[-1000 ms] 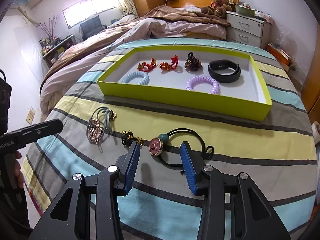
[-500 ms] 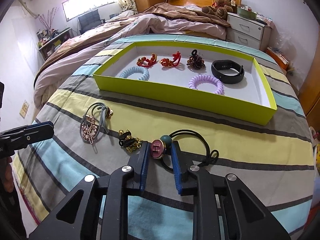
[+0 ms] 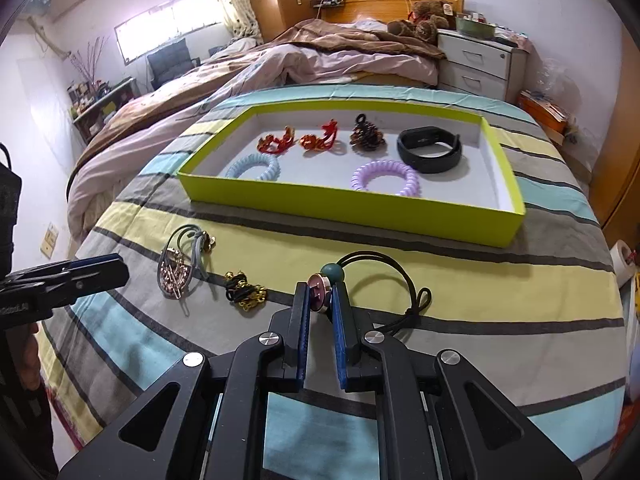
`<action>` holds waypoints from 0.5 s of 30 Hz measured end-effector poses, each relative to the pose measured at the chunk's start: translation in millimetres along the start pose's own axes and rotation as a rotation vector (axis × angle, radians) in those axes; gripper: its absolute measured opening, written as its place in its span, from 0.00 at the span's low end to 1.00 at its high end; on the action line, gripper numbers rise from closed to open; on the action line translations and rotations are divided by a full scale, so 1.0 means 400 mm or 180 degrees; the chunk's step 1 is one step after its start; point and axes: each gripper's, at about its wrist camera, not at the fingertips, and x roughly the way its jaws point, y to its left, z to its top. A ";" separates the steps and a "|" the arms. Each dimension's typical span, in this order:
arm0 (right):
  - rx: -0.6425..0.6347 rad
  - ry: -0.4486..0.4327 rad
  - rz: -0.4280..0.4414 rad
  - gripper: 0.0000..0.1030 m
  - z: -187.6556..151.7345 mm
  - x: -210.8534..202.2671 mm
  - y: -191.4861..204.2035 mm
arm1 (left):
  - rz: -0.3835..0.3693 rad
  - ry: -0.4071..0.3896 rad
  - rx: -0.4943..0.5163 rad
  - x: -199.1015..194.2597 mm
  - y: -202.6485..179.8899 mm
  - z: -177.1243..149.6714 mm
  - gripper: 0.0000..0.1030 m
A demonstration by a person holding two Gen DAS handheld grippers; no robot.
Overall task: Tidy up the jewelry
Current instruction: 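Grasp the grey cord hair ties with the left gripper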
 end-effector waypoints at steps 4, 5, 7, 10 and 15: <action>0.0062 -0.0055 0.0022 0.11 -0.001 -0.017 -0.015 | 0.0070 0.0066 0.0040 0.035 -0.007 0.025 0.45; 0.0076 -0.0070 0.0032 0.11 -0.002 -0.022 -0.018 | 0.0086 0.0061 0.0049 0.038 -0.009 0.032 0.45; 0.0089 -0.0089 0.0030 0.11 -0.004 -0.028 -0.022 | 0.0059 0.0044 0.0127 0.047 -0.020 0.050 0.45; 0.0121 -0.0108 0.0034 0.11 -0.007 -0.035 -0.029 | 0.0154 0.0068 0.0166 0.069 -0.026 0.072 0.45; 0.0156 -0.0148 0.0054 0.11 -0.007 -0.045 -0.037 | 0.0311 0.0246 0.0355 0.120 -0.055 0.090 0.45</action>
